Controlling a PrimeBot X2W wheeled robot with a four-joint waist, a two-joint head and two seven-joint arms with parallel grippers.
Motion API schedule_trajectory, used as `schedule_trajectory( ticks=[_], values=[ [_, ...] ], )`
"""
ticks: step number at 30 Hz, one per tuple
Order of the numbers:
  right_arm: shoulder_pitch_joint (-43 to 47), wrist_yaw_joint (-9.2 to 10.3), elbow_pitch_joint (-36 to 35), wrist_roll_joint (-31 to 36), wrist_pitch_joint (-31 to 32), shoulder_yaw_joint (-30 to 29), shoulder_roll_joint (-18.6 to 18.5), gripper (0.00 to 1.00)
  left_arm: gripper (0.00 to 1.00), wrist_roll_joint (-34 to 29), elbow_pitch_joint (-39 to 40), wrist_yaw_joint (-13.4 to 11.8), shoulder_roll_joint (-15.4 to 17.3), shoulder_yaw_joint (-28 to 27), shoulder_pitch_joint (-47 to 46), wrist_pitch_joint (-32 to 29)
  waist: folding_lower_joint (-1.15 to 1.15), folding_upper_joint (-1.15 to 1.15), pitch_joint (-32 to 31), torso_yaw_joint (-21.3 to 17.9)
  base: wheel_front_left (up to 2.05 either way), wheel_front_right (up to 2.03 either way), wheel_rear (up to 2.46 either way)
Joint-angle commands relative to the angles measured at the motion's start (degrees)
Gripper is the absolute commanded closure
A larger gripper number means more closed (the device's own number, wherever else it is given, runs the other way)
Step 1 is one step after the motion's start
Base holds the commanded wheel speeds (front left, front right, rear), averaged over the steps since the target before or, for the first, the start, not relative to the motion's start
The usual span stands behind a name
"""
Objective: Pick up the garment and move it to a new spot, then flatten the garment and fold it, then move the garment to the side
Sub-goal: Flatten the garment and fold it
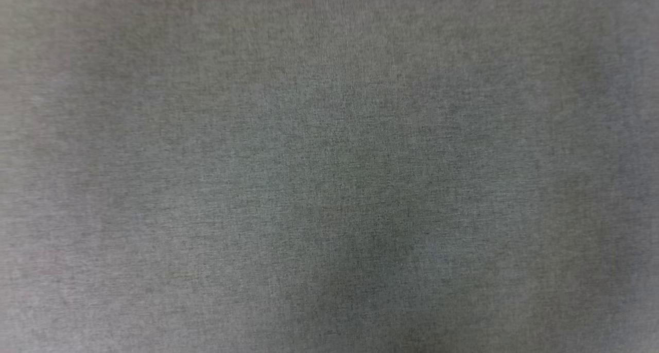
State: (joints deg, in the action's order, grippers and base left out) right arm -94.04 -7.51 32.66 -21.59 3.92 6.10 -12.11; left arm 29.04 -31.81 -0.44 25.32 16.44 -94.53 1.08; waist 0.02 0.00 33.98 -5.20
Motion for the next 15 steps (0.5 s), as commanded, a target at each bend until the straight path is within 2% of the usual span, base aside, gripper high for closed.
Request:
schedule_trajectory(
  ticks=[1, 8, 15],
  values=[
    [-1.3, 0.04, 1.7, -0.5, -0.8, 0.6, 0.3, 1.00, 1.00, 0.4, -0.9, 0.3, -0.3, 0.1, 0.3, 0.5, -0.02, 0.00, 2.0, -0.1, 0.00, 0.00, 0.00],
    [1.3, 0.04, 11.2, -2.2, -5.0, 5.8, 2.2, 1.00, 1.00, 2.5, -8.6, 2.5, -1.9, 0.4, 4.8, 2.8, -0.02, 0.00, 2.9, 0.2, 0.00, 0.00, 0.00],
    [8.3, 0.04, 20.5, -4.6, -7.1, 10.2, 3.0, 1.00, 1.00, 4.6, -18.4, 5.4, -4.7, 1.5, 12.8, 6.3, -0.02, 0.00, -0.8, 0.9, 0.00, 0.00, 0.00]
  ],
)
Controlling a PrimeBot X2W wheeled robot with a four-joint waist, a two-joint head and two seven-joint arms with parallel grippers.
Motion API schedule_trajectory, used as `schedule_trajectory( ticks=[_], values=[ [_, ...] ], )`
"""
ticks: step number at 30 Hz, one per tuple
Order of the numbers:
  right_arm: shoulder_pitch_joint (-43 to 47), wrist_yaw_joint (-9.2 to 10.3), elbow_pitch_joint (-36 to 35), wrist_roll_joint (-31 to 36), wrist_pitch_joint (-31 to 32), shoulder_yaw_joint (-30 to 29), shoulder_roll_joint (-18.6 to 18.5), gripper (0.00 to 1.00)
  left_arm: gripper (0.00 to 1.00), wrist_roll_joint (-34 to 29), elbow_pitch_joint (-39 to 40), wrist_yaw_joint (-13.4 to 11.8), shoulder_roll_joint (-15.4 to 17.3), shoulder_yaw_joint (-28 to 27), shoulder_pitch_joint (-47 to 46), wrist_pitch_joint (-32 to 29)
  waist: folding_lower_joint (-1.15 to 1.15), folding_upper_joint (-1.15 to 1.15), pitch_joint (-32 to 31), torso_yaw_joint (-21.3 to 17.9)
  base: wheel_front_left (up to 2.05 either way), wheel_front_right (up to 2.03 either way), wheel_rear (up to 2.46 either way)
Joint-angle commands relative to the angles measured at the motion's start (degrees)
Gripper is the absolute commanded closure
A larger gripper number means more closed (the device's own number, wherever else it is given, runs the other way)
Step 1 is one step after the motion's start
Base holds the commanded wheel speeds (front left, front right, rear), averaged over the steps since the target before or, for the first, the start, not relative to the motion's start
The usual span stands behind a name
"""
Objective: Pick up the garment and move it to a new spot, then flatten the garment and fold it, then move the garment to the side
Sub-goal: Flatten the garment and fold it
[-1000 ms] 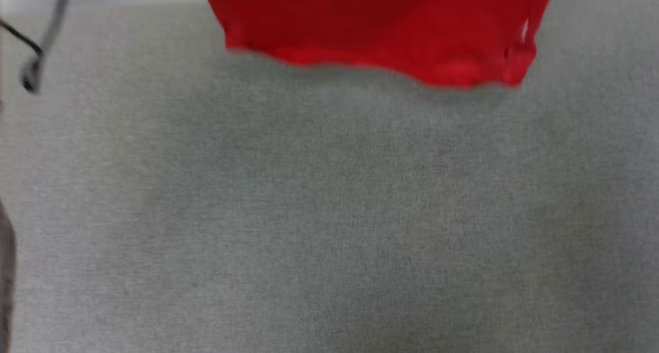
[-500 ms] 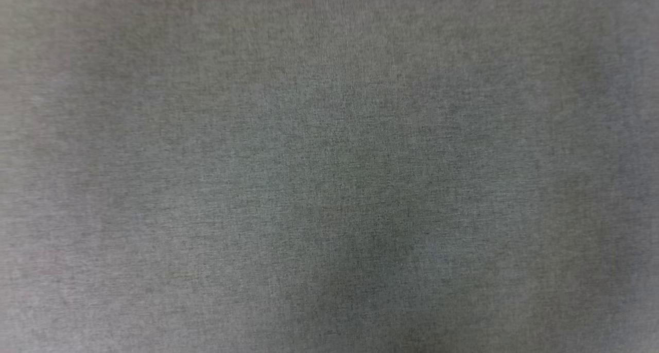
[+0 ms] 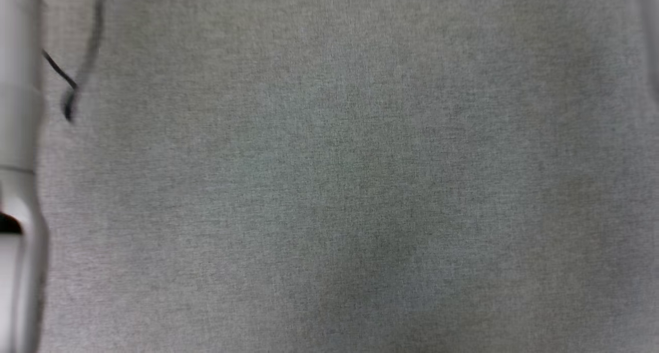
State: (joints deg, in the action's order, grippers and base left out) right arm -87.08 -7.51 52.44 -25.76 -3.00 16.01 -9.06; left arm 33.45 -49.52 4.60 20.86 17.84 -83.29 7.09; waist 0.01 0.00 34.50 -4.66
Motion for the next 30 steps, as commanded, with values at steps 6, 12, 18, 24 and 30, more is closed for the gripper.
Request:
schedule_trajectory(
  ticks=[6, 12, 18, 24, 30],
  values=[
    [11.3, 0.04, 4.8, -4.9, -1.4, 4.1, -0.6, 1.00, 1.00, 3.6, -7.2, 2.1, -2.7, 0.3, 10.6, 3.3, -0.01, 0.00, -7.2, 0.8, 0.00, 0.00, 0.00],
    [24.7, 0.03, 3.9, -10.0, -3.3, 7.6, -3.0, 1.00, 1.00, 5.5, -8.7, 2.7, -3.2, 1.2, 23.0, 6.6, -0.01, 0.00, -15.4, 1.1, 0.00, 0.00, 0.00],
    [38.6, 0.04, -0.4, -14.1, -3.9, 10.7, -5.7, 1.00, 1.00, 6.5, -3.2, 2.6, -3.0, -0.8, 37.4, 8.1, -0.01, 0.00, -23.9, 1.1, 0.00, 0.00, 0.00],
    [49.2, 0.04, -6.3, -16.5, -3.3, 11.4, -8.5, 1.00, 1.00, 4.5, 9.1, -1.3, -2.1, -5.6, 51.4, 8.1, -0.01, 0.00, -28.4, 0.7, 0.00, 0.00, 0.00],
    [61.6, 0.04, -14.3, -15.9, -2.4, 8.5, -12.3, 1.00, 1.00, 3.1, 26.1, -6.1, -0.8, -9.1, 68.8, 8.2, -0.01, 0.00, -32.0, 1.1, 0.00, 0.00, 0.00]
  ],
)
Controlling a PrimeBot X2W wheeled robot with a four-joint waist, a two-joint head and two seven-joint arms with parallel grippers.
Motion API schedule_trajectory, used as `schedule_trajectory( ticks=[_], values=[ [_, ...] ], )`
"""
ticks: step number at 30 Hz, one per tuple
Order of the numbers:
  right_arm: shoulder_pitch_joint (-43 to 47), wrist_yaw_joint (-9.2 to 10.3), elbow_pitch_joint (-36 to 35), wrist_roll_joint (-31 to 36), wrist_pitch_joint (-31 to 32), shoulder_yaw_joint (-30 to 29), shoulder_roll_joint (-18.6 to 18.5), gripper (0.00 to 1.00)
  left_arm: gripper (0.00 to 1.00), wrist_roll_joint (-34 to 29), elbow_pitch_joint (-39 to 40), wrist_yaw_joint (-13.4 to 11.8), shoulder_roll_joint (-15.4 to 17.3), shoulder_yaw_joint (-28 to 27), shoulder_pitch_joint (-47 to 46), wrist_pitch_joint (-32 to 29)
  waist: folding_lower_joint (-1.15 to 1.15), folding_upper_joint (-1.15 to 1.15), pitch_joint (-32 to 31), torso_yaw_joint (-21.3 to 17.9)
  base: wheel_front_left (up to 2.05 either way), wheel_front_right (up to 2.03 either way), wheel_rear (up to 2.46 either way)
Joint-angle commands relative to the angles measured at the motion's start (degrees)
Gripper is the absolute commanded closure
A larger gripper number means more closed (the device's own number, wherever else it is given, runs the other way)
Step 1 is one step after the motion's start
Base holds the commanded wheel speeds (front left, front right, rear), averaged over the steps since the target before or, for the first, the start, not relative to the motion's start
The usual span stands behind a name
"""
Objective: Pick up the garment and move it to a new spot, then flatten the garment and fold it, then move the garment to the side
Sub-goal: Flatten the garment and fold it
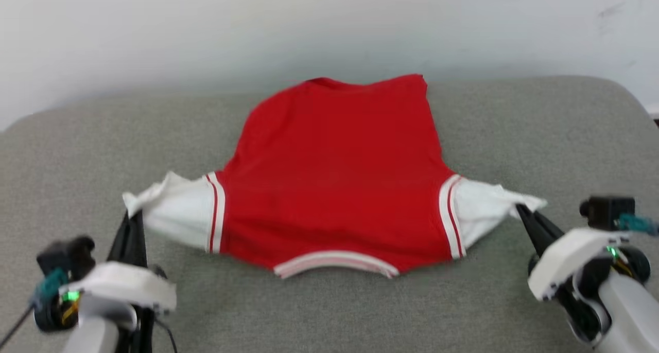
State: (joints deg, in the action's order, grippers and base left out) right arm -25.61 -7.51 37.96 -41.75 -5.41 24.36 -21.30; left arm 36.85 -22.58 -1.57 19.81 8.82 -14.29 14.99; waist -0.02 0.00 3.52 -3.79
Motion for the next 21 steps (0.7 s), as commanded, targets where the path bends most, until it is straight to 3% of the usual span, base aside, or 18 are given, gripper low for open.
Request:
schedule_trajectory(
  ticks=[1, 10, 16, 17, 18, 21],
  values=[
    [2.3, 0.04, -1.3, 0.4, 0.1, -0.8, -0.3, 1.00, 1.00, -0.3, 1.9, -0.9, 0.4, -0.2, 2.6, -0.1, 0.02, 0.00, -1.5, 0.4, 0.00, 0.00, 0.00],
    [23.0, 0.05, -16.1, 7.2, 7.8, -14.5, 1.3, 1.00, 1.00, -1.1, 23.0, -9.9, 2.4, -0.7, 24.3, -6.5, 0.02, 0.00, -3.7, 1.7, 0.00, 0.00, 0.00],
    [34.8, 0.05, -26.7, 13.3, 17.9, -23.3, 7.1, 1.00, 1.00, -1.5, 29.1, -13.4, 2.5, 0.3, 31.3, -10.0, 0.02, 0.00, -2.8, 3.1, 0.00, 0.00, 0.00],
    [35.7, 0.04, -28.2, 14.4, 19.2, -23.8, 7.7, 0.57, 1.00, -1.8, 29.5, -13.6, 2.4, 0.8, 31.6, -10.2, 0.02, 0.00, -2.7, 3.4, 0.00, 0.00, 0.00],
    [36.3, 0.04, -29.6, 15.2, 20.0, -24.5, 8.3, 0.00, 1.00, -2.1, 29.8, -13.6, 2.1, 1.3, 31.7, -10.3, 0.02, 0.00, -2.5, 3.7, 0.00, 0.00, 0.00],
    [36.4, 0.03, -33.2, 16.6, 21.2, -25.1, 9.9, 0.00, 1.00, -2.8, 30.6, -13.3, 1.4, 2.9, 30.1, -9.7, 0.02, 0.00, -2.2, 4.6, 0.00, 0.00, 0.00]
  ],
)
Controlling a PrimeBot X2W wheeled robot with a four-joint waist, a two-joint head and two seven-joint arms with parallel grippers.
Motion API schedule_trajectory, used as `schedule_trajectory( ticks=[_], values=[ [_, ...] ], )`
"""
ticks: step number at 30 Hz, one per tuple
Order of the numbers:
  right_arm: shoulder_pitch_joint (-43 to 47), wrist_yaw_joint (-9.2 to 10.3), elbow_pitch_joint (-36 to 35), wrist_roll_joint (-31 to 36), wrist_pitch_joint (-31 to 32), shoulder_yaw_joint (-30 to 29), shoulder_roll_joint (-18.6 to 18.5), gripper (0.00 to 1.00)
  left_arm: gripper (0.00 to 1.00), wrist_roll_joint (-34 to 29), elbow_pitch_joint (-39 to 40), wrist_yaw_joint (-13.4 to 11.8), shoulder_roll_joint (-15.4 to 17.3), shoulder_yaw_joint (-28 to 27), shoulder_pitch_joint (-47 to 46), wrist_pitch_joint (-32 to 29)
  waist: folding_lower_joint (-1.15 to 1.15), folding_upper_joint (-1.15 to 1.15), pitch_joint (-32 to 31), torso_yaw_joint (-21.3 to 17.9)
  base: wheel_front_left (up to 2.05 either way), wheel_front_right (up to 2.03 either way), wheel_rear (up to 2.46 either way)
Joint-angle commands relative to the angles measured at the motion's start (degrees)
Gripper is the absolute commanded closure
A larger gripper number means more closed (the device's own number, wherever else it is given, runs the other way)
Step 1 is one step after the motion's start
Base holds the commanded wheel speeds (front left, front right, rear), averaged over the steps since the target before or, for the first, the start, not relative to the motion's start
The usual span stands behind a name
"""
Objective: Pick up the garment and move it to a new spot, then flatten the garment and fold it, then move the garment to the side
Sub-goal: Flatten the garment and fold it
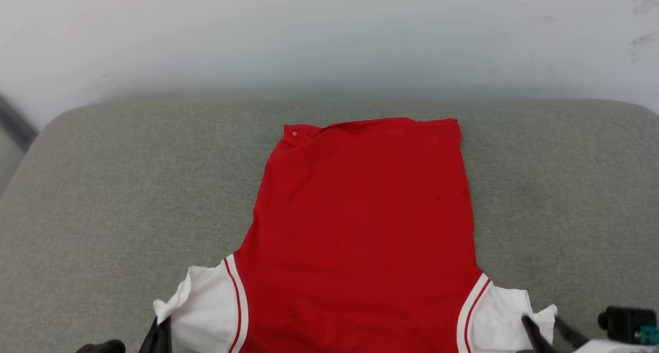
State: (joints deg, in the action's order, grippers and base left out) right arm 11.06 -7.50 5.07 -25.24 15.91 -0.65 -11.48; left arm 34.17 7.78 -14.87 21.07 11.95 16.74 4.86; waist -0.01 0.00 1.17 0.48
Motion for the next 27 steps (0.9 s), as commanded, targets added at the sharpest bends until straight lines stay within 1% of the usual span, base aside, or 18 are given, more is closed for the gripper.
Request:
schedule_trajectory(
  ticks=[1, 3, 5, 7, 9, 10, 14, 20, 23, 27],
  values=[
    [-1.1, 0.02, -1.6, 0.1, -0.4, -0.5, 0.6, 0.00, 1.00, -0.4, 0.6, 0.2, -0.1, 0.2, -1.5, 0.5, 0.01, 0.00, 0.4, 0.6, 0.00, 0.00, 0.00],
    [-4.3, 0.02, -4.5, -0.4, -1.2, -0.3, 1.2, 0.00, 1.00, -1.1, 1.0, 0.6, 0.2, 0.6, -2.7, 1.0, 0.01, 0.00, 1.3, 0.9, 0.00, 0.00, 0.00],
    [-7.8, 0.03, -5.8, 0.4, -1.8, -0.8, 0.9, 0.00, 1.00, -1.9, 1.2, 0.8, 0.8, 0.6, -4.1, 1.3, 0.01, 0.00, 2.3, 1.3, 0.00, 0.00, 0.00],
    [-12.7, 0.03, -6.1, 1.0, -2.4, -2.1, 1.1, 0.00, 1.00, -2.5, 1.7, 1.2, 1.2, 0.7, -5.8, 1.6, 0.01, 0.00, 3.9, 2.0, 0.00, 0.00, 0.00],
    [-18.2, 0.02, -4.5, 1.6, -1.6, -3.6, 0.3, 0.00, 1.00, -3.0, 2.0, 1.8, 1.3, 0.9, -7.8, 2.1, 0.01, 0.00, 5.6, 3.1, 0.00, 0.00, 0.00],
    [-21.1, 0.02, -3.1, 1.4, -0.9, -4.2, 0.2, 0.00, 1.00, -3.2, 2.0, 2.0, 1.3, 1.2, -8.7, 2.2, 0.01, 0.00, 6.6, 3.6, 0.00, 0.00, 0.00],
    [-33.3, 0.02, 5.0, 1.6, 3.5, -5.7, -2.5, 0.00, 1.00, -4.3, 2.0, 3.3, 0.8, 2.3, -13.0, 3.3, 0.01, 0.00, 11.3, 6.4, 0.00, 0.00, 0.00],
    [-50.3, 0.02, 18.1, 2.4, 12.9, -6.7, -6.8, 0.00, 1.00, -5.4, 1.5, 5.3, -1.1, 4.5, -18.9, 5.7, 0.01, 0.00, 18.8, 10.9, 0.00, 0.00, 0.00],
    [-57.0, 0.02, 23.2, 3.9, 18.0, -7.0, -8.9, 0.00, 1.00, -5.7, 0.9, 6.4, -2.4, 5.8, -21.8, 6.8, 0.01, 0.00, 22.1, 13.2, 0.00, 0.00, 0.00],
    [-64.1, 0.02, 28.9, 6.6, 25.8, -8.2, -10.0, 0.00, 1.00, -6.2, 0.0, 7.9, -3.9, 7.1, -24.9, 8.1, 0.01, 0.00, 25.6, 15.6, 0.00, 0.00, 0.00]
  ],
)
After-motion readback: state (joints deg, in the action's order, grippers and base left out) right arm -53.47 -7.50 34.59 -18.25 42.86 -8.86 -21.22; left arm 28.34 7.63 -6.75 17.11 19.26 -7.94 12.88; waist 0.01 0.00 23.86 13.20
